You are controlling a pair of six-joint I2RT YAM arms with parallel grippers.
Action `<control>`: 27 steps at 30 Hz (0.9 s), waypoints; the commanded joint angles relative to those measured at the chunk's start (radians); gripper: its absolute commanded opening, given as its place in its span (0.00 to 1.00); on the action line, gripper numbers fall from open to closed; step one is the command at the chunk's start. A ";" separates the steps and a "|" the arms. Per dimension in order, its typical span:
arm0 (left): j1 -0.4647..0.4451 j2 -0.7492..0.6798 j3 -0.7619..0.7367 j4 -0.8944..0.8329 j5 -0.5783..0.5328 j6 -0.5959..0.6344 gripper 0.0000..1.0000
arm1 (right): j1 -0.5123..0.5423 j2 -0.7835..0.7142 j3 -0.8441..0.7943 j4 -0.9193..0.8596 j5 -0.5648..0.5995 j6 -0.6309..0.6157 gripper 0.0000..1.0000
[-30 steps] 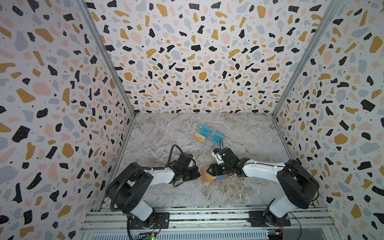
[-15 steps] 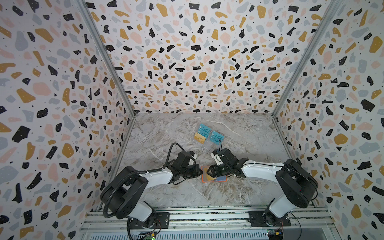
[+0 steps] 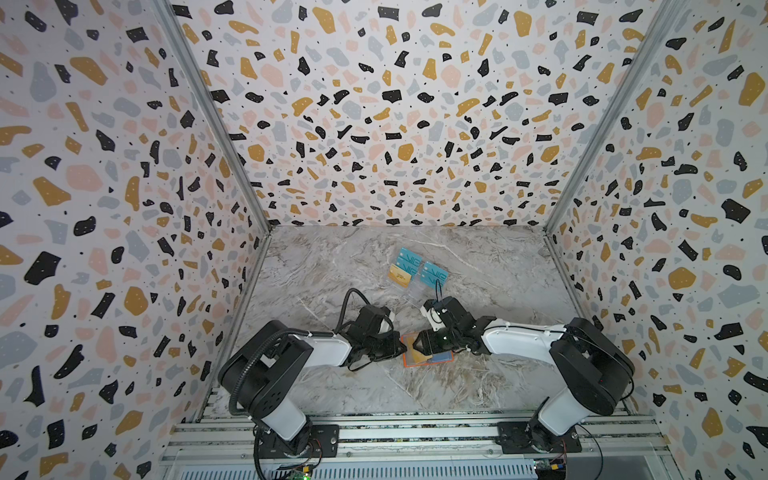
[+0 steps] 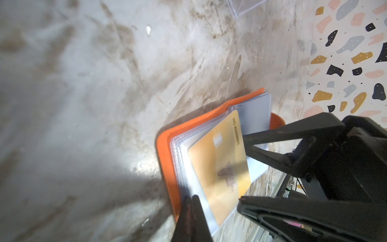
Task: Put the credit cards into the card holder
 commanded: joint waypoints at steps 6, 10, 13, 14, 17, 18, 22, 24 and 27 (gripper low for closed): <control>-0.002 0.009 -0.059 -0.004 -0.035 -0.022 0.00 | 0.006 -0.019 0.045 -0.118 0.035 -0.043 0.57; -0.004 -0.003 -0.070 -0.001 -0.038 -0.030 0.00 | 0.016 -0.014 0.044 -0.124 0.036 -0.042 0.56; -0.006 -0.006 -0.075 -0.001 -0.037 -0.033 0.00 | 0.029 -0.007 0.054 -0.140 0.042 -0.039 0.56; -0.007 -0.007 -0.077 -0.002 -0.038 -0.034 0.00 | 0.034 -0.003 0.059 -0.146 0.045 -0.039 0.56; -0.010 -0.011 -0.084 0.000 -0.039 -0.039 0.00 | 0.051 0.007 0.075 -0.161 0.056 -0.032 0.55; -0.010 -0.015 -0.087 0.002 -0.041 -0.040 0.00 | 0.056 0.010 0.080 -0.166 0.059 -0.030 0.55; -0.013 -0.029 -0.104 0.014 -0.045 -0.047 0.00 | 0.086 0.016 0.107 -0.181 0.087 -0.014 0.54; -0.015 -0.033 -0.111 0.019 -0.045 -0.047 0.00 | 0.092 0.024 0.119 -0.186 0.087 0.012 0.54; -0.015 -0.040 -0.115 0.023 -0.048 -0.047 0.00 | 0.103 0.036 0.117 -0.166 0.086 0.053 0.55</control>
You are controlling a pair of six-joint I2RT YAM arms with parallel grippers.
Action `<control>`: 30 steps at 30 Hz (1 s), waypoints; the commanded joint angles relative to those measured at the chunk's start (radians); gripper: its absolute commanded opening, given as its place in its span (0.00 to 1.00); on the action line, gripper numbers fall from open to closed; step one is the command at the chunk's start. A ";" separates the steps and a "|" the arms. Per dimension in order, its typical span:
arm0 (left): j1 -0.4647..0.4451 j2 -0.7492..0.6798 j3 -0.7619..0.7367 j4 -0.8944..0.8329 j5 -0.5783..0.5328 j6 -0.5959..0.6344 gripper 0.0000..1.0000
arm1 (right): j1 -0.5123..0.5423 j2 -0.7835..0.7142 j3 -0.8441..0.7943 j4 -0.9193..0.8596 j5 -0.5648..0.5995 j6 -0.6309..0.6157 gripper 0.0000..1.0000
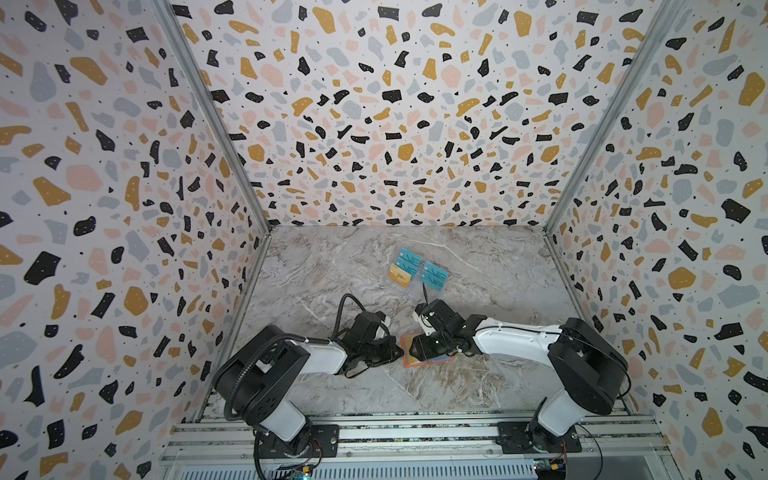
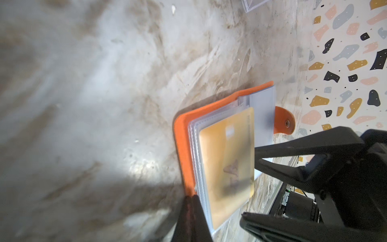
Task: Put the credit cards into the card holder
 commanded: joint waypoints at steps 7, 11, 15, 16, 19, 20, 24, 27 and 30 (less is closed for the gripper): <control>-0.009 0.007 -0.025 -0.044 -0.019 -0.028 0.00 | 0.044 0.035 0.021 0.021 0.017 0.062 0.56; -0.011 0.012 -0.024 -0.041 -0.016 -0.029 0.00 | 0.062 0.048 0.049 0.015 0.029 0.039 0.55; -0.011 0.009 -0.027 -0.041 -0.018 -0.030 0.00 | 0.065 0.054 0.058 0.015 0.028 0.038 0.55; -0.011 0.009 -0.027 -0.041 -0.018 -0.030 0.00 | 0.065 0.053 0.059 0.015 0.026 0.038 0.55; -0.011 0.006 -0.026 -0.043 -0.015 -0.028 0.00 | 0.065 0.051 0.055 0.018 0.024 0.039 0.55; -0.011 0.006 -0.024 -0.048 -0.017 -0.026 0.00 | 0.063 0.048 0.055 0.011 0.031 0.039 0.55; -0.011 -0.005 -0.011 -0.074 -0.025 -0.017 0.00 | 0.036 0.009 0.035 -0.010 0.050 0.028 0.57; -0.011 -0.011 0.006 -0.103 -0.031 -0.015 0.00 | 0.007 -0.024 0.018 -0.027 0.044 0.011 0.58; -0.011 -0.003 0.026 -0.141 -0.036 -0.015 0.00 | -0.022 -0.060 0.004 -0.036 0.017 -0.002 0.58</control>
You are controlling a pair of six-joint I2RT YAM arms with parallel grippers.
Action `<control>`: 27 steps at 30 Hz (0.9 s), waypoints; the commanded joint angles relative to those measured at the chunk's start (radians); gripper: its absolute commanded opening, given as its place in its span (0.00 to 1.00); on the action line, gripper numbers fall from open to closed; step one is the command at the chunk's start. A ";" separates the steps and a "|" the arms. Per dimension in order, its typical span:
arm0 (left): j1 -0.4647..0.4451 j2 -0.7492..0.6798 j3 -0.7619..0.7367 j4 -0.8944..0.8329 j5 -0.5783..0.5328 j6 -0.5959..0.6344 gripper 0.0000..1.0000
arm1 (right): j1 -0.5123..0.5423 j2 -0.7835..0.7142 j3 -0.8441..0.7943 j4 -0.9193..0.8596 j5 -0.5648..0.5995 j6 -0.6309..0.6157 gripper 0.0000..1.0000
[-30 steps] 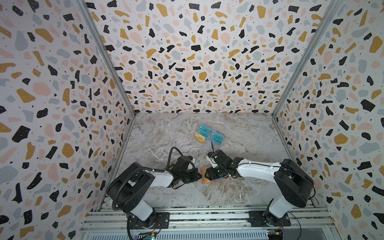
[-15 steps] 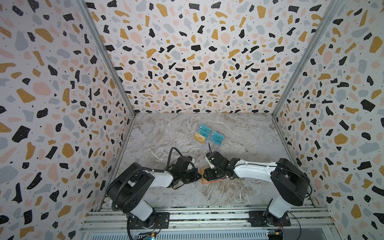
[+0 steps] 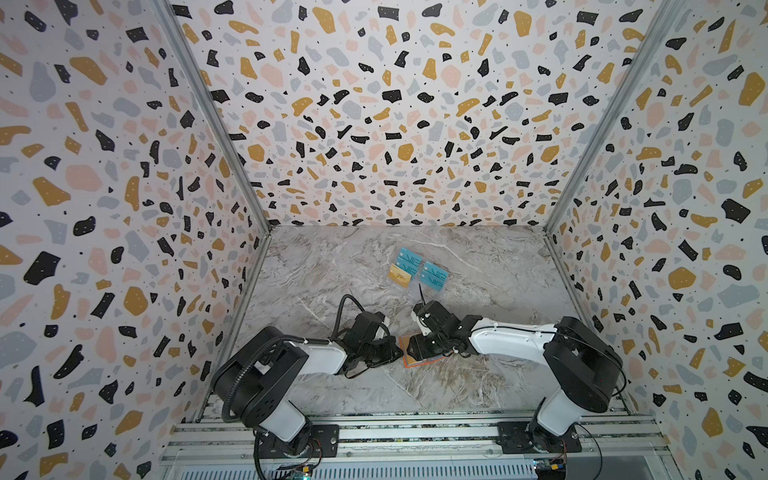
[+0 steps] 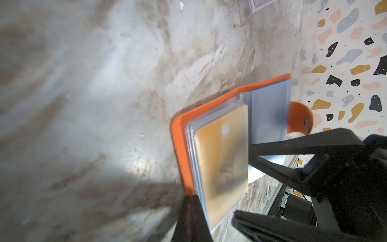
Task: Put the credit cards into the card holder
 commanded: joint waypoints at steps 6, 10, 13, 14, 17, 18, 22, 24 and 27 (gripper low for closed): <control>-0.007 0.015 0.070 -0.132 -0.028 0.045 0.00 | -0.073 -0.084 -0.008 -0.066 -0.048 -0.080 0.57; -0.007 -0.013 0.107 -0.153 -0.025 0.034 0.00 | -0.098 -0.112 -0.039 -0.051 -0.053 -0.098 0.52; -0.007 -0.032 0.155 -0.170 -0.019 0.026 0.00 | -0.130 -0.127 -0.061 -0.042 -0.070 -0.120 0.44; -0.008 -0.043 0.171 -0.179 -0.016 0.026 0.00 | -0.142 -0.134 -0.069 -0.039 -0.073 -0.127 0.42; -0.011 -0.068 0.221 -0.243 -0.028 0.032 0.02 | -0.172 -0.152 -0.098 -0.028 -0.076 -0.147 0.36; -0.013 -0.071 0.235 -0.258 -0.032 0.034 0.03 | -0.183 -0.159 -0.105 -0.023 -0.077 -0.153 0.34; -0.038 -0.063 0.262 -0.248 -0.050 0.010 0.04 | -0.221 -0.165 -0.132 0.010 -0.091 -0.170 0.29; -0.057 -0.038 0.266 -0.212 -0.064 -0.028 0.05 | -0.234 -0.157 -0.141 0.025 -0.097 -0.178 0.28; -0.086 0.008 0.279 -0.162 -0.087 -0.059 0.07 | -0.246 -0.139 -0.147 0.038 -0.104 -0.185 0.26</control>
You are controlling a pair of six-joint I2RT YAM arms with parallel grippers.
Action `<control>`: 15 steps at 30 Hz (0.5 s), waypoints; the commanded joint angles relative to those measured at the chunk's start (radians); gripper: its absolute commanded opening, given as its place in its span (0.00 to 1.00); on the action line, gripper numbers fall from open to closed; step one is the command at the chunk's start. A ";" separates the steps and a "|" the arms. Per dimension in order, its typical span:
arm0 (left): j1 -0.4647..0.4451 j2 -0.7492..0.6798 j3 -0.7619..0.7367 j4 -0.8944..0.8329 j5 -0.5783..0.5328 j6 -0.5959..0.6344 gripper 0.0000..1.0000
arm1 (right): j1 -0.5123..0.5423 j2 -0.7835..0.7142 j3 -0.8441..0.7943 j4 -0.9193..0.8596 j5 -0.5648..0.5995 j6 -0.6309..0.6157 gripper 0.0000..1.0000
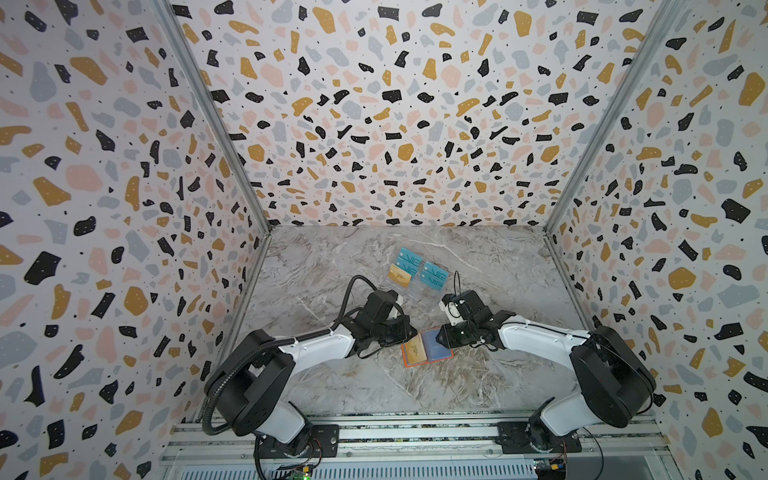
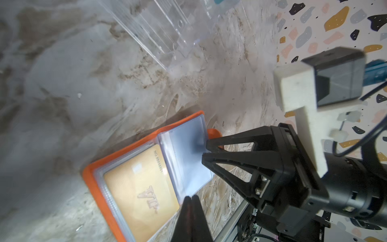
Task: Put the credit cards into the card holder
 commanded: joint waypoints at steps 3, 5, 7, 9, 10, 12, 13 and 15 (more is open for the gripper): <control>-0.048 0.093 0.052 0.063 -0.049 -0.051 0.11 | -0.016 0.008 -0.010 0.022 -0.002 -0.028 0.24; -0.066 0.134 0.077 0.068 -0.061 -0.051 0.15 | -0.020 0.013 -0.015 0.023 0.004 -0.027 0.24; -0.078 0.167 0.096 0.069 -0.069 -0.052 0.18 | -0.019 0.016 -0.021 0.024 0.007 -0.025 0.23; -0.087 0.191 0.106 0.081 -0.069 -0.057 0.20 | -0.019 0.020 -0.032 0.030 0.006 -0.019 0.23; -0.089 0.201 0.112 0.087 -0.070 -0.060 0.21 | -0.020 0.020 -0.037 0.033 0.005 -0.017 0.23; -0.092 0.218 0.120 0.092 -0.072 -0.062 0.22 | -0.020 0.021 -0.046 0.040 0.006 -0.012 0.23; -0.091 0.227 0.122 0.092 -0.077 -0.064 0.23 | -0.020 0.022 -0.049 0.043 0.006 -0.010 0.23; -0.092 0.241 0.124 0.088 -0.084 -0.066 0.23 | -0.021 0.026 -0.050 0.043 0.008 -0.009 0.23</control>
